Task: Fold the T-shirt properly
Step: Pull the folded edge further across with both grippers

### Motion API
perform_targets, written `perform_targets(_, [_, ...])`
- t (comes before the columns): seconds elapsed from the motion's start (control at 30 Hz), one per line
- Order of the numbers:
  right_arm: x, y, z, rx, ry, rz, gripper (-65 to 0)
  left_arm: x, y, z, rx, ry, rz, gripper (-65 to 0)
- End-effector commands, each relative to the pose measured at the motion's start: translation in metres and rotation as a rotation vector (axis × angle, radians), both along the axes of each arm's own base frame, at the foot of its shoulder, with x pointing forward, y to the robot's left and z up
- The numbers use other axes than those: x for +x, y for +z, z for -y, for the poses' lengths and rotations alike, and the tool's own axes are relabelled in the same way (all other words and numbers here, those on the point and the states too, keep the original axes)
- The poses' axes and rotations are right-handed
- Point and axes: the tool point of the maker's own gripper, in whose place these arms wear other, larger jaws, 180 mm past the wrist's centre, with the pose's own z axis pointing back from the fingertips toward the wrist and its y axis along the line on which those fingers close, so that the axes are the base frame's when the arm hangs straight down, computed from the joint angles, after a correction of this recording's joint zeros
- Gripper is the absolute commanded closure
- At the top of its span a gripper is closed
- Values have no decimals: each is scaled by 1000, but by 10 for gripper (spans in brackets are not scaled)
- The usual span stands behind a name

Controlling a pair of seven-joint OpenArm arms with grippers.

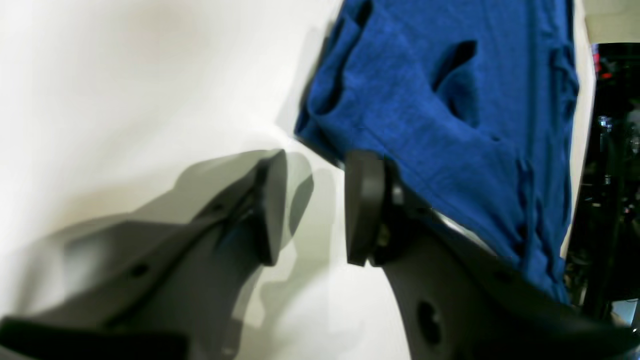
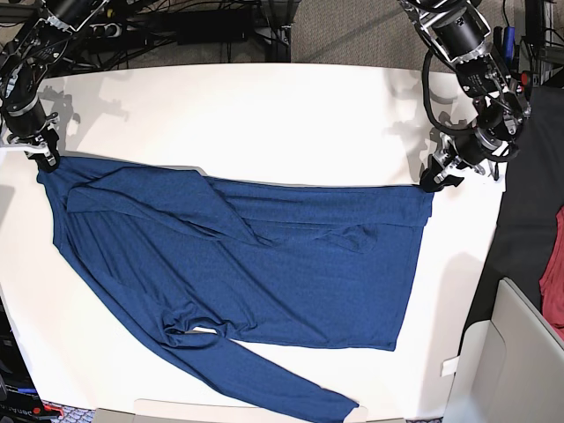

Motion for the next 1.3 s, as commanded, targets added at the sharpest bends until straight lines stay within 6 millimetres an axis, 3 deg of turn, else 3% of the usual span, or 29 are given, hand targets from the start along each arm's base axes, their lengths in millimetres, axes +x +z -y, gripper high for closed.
perform_targets(0.0, [7, 18, 6, -36, 5, 48, -14, 10, 14, -5, 4, 6, 47, -204])
perform_targets(0.1, [8, 20, 6, -41, 8, 53, -14, 18, 19, -2, -19, 25, 83, -204])
perform_targets(0.33, [8, 20, 5, -40, 11, 50, -14, 32, 9, 11, -106, 34, 76, -204])
perform_targets(0.7, [9, 21, 5, -39, 11, 53, -14, 49, 6, 16, -144, 67, 96, -200])
perform_targets(0.77, [10, 21, 5, -39, 11, 56, -14, 50, 6, 22, -156, 58, 96, -149])
perform_targets(0.87, [10, 22, 5, -39, 11, 57, -14, 48, 4, 33, -165, 9, 70, -4])
perform_targets(0.97, [10, 22, 5, -39, 11, 57, -14, 45, 4, 44, -167, -44, 49, -6])
perform_targets(1.1, [8, 23, 7, -35, 8, 61, -14, 48, 26, 37, -112, -59, 100, -2])
perform_targets(1.27, [1, 26, 9, -13, 11, 79, -14, 36, 43, 32, -38, -101, 118, -2])
